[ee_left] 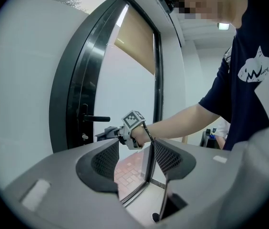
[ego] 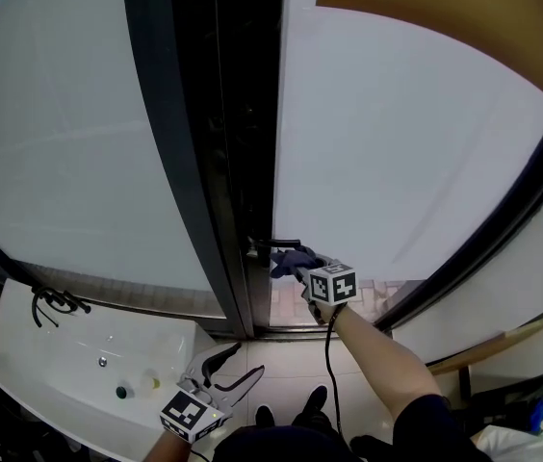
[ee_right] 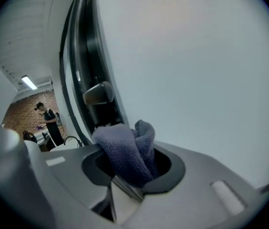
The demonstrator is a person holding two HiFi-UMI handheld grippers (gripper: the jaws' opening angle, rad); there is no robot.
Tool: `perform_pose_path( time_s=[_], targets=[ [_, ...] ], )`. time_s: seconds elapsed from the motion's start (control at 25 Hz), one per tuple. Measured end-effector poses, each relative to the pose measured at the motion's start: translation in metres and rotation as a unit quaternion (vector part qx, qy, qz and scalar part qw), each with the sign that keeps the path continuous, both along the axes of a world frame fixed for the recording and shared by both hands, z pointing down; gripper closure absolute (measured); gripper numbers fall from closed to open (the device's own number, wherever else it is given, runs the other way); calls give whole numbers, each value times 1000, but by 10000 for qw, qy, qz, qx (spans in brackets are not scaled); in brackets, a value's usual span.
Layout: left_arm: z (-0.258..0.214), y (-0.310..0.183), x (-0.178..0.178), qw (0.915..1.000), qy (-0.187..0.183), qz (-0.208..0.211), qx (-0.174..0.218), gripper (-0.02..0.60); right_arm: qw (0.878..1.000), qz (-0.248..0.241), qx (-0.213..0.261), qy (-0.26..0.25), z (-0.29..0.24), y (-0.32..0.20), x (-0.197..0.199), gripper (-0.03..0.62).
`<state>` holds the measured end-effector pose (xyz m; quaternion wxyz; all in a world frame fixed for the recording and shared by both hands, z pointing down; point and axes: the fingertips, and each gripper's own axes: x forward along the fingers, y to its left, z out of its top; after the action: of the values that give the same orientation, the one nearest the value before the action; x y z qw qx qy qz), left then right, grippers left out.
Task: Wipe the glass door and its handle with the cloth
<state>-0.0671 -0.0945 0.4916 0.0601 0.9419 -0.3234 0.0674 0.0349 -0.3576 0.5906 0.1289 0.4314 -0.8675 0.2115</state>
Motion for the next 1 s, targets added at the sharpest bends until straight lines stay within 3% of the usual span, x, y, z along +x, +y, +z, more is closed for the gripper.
perform_pose_path(
  time_s=[0.4, 0.72, 1.0],
  targets=[
    [-18, -1, 0, 9998, 82, -43, 179, 351, 9904, -839, 1035, -361, -96, 133, 28, 470],
    [-16, 13, 10, 9994, -35, 284, 193, 351, 9844, -461, 1623, -508, -144, 231, 58, 470],
    [-28, 40, 35, 9989, -77, 391, 258, 351, 9833, -206, 1605, -836, -151, 286, 88, 468]
  ],
)
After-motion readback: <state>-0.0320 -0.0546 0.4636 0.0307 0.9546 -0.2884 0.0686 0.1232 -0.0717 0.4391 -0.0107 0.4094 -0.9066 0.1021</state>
